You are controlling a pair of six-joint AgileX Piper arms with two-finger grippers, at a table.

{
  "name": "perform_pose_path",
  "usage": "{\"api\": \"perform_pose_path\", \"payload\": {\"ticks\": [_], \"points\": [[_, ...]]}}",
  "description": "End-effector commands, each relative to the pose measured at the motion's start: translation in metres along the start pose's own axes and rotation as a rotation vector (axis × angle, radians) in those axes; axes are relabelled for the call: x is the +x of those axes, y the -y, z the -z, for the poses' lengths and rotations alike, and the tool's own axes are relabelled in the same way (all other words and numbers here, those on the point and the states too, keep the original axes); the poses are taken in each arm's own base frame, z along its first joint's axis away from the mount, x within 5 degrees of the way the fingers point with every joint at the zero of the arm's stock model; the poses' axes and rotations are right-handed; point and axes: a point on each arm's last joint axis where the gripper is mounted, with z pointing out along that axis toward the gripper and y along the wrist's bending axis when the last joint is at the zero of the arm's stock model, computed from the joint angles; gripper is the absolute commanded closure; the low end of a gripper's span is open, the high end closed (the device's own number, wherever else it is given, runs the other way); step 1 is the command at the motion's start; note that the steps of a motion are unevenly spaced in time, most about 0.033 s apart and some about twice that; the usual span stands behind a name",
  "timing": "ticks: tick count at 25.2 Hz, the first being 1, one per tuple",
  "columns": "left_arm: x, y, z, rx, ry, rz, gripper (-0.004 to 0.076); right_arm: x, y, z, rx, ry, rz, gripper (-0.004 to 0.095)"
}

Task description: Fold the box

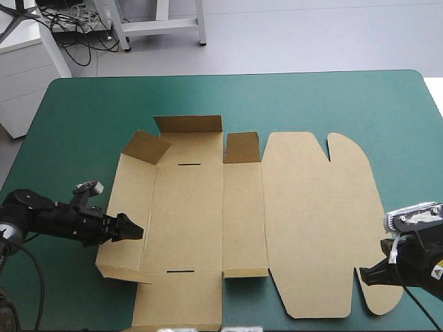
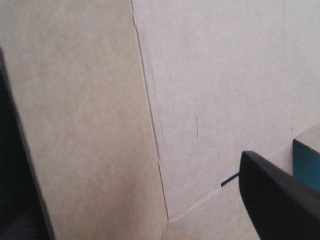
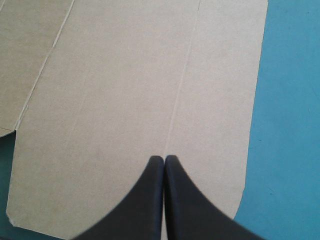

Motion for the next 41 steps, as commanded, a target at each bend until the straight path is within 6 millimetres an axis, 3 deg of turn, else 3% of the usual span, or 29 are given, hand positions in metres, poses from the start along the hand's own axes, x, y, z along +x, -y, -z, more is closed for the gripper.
{"api": "perform_pose_path", "payload": {"ticks": [1,3,14,23,26,28,31,36,41], "points": [[-0.007,0.007,0.003,0.038,0.045,0.008,0.0145,-0.009,0.002,0.004,0.023,0.064,0.0,0.0928],[-0.008,0.006,0.001,0.038,0.042,0.013,0.0205,-0.008,0.002,0.004,0.022,0.062,0.0,0.0928],[-0.011,-0.003,-0.007,0.047,0.008,0.07,0.0724,-0.008,0.002,0.004,0.022,0.062,0.0,0.0928],[-0.015,-0.007,-0.009,0.019,0.047,0.052,0.0734,-0.009,0.002,0.005,0.023,0.066,-0.007,0.0928],[-0.022,0.0,-0.002,0.063,0.065,0.002,0.0734,-0.012,0.002,0.012,0.028,0.093,-0.004,0.0928],[-0.029,0.012,0.01,0.094,0.061,-0.071,0.0734,-0.015,0.001,0.022,0.036,0.135,0.001,0.0928],[-0.047,0.036,0.046,0.04,0.179,-0.206,0.0734,-0.022,0.0,0.041,0.051,0.202,0.01,0.0928],[-0.066,0.077,0.092,-0.06,0.238,-0.373,0.0734,-0.026,0.0,0.054,0.061,0.243,0.016,0.0928],[-0.079,0.136,0.112,-0.186,0.274,-0.638,0.0734,-0.027,-0.001,0.061,0.066,0.271,0.019,0.0928]]}}
